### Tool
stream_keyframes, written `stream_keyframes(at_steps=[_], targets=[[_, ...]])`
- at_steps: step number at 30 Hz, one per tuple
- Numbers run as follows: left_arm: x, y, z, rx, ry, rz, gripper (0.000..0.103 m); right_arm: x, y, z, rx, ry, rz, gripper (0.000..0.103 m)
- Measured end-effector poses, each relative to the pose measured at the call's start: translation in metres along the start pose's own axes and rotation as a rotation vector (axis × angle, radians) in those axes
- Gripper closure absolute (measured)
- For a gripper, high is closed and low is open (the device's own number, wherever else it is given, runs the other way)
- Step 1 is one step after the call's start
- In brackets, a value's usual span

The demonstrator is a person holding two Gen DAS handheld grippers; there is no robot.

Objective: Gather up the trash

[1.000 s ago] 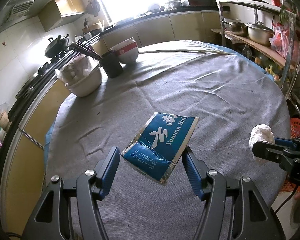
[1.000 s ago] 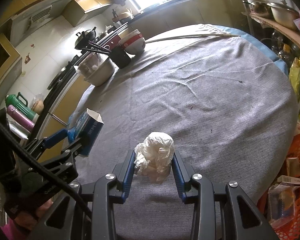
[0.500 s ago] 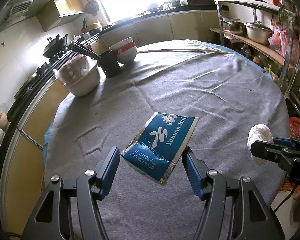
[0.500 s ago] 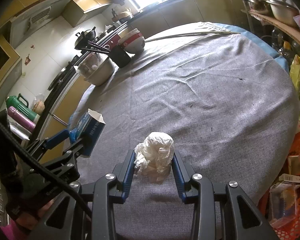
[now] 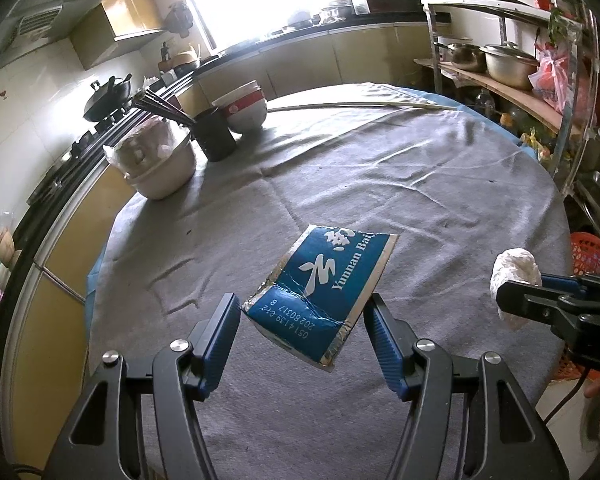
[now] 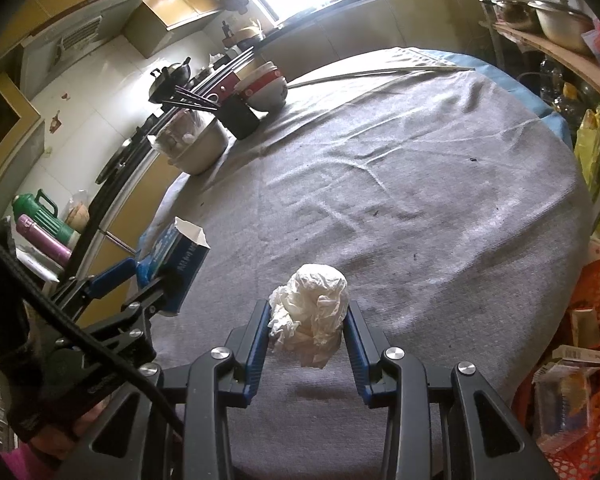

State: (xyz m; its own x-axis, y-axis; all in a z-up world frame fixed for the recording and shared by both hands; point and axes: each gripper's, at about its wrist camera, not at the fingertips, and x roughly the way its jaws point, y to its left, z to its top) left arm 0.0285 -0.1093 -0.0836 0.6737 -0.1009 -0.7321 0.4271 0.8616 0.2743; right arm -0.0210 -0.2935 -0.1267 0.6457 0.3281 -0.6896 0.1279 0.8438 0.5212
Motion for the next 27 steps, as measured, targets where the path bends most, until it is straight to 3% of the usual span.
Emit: stream_keyframes(at_steps=[14, 27], targets=[[-0.006, -0.018, 0.006, 0.038, -0.016, -0.011, 0.038, -0.016, -0.016, -0.003, 0.021, -0.028, -0.016, 0.064], [-0.024, -0.07, 0.026, 0.147, -0.073, -0.073, 0.038, -0.057, -0.054, -0.009, 0.089, -0.096, -0.078, 0.064]])
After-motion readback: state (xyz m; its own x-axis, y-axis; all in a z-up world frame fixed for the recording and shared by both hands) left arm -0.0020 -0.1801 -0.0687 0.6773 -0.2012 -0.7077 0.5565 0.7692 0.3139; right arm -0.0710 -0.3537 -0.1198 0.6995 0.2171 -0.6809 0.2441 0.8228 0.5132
